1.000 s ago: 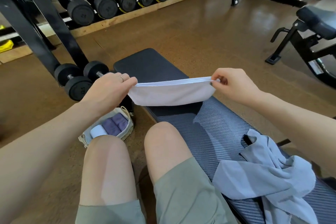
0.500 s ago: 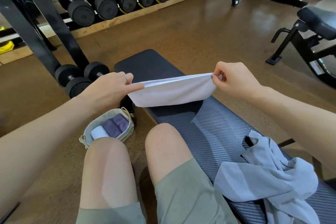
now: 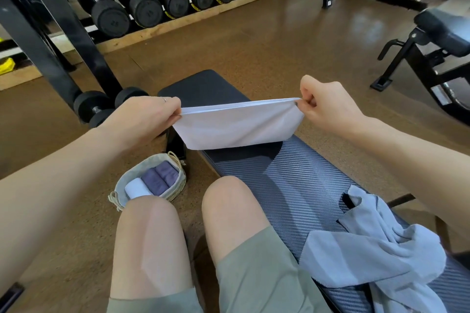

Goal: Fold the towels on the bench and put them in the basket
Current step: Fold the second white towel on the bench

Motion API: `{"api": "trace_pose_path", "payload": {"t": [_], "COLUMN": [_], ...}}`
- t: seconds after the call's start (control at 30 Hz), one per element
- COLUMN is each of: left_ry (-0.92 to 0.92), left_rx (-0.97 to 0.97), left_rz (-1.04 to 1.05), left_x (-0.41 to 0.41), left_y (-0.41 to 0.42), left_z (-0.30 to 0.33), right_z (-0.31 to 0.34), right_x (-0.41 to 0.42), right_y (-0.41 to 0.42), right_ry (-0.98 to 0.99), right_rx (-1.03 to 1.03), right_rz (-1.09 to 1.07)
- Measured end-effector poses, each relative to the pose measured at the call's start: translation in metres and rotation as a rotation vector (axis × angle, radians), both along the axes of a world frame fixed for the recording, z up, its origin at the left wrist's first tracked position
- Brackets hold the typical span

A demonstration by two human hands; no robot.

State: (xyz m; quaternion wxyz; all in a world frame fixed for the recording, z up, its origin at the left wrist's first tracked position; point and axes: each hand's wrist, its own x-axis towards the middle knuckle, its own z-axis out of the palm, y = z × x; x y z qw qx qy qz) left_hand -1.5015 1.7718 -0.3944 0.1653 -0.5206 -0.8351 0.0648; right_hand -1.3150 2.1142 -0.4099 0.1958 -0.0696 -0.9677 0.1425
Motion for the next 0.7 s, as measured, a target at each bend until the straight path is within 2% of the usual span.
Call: {"api": "trace_pose_path", "payload": {"t": [0.13, 0.3, 0.4, 0.53, 0.63, 0.7], "left_ry": [0.053, 0.109, 0.097, 0.064, 0.121, 0.14], "left_rx": [-0.023, -0.066, -0.026, 0.123, 0.208, 0.193], "left_rz": [0.018, 0.053, 0.121, 0.162, 0.182, 0.212], "left_x": [-0.006, -0.018, -0.018, -0.012, -0.015, -0.018], "left_y": [-0.001, -0.004, -0.004, 0.005, 0.009, 0.01], "left_z": [0.004, 0.003, 0.004, 0.015, 0.025, 0.025], "right_z": [0.004, 0.011, 0.019, 0.026, 0.033, 0.035], "right_x": [-0.007, -0.011, -0.013, -0.018, -0.023, -0.026], "right_y": [0.005, 0.004, -0.003, -0.005, 0.0, 0.002], "right_ry": [-0.068, -0.126, -0.087, -0.059, 0.042, 0.071], "right_rx": [0.117, 0.167, 0.137, 0.037, -0.022, -0.012], "right_rz": [0.059, 0.067, 0.09, 0.062, 0.019, 0.016]}}
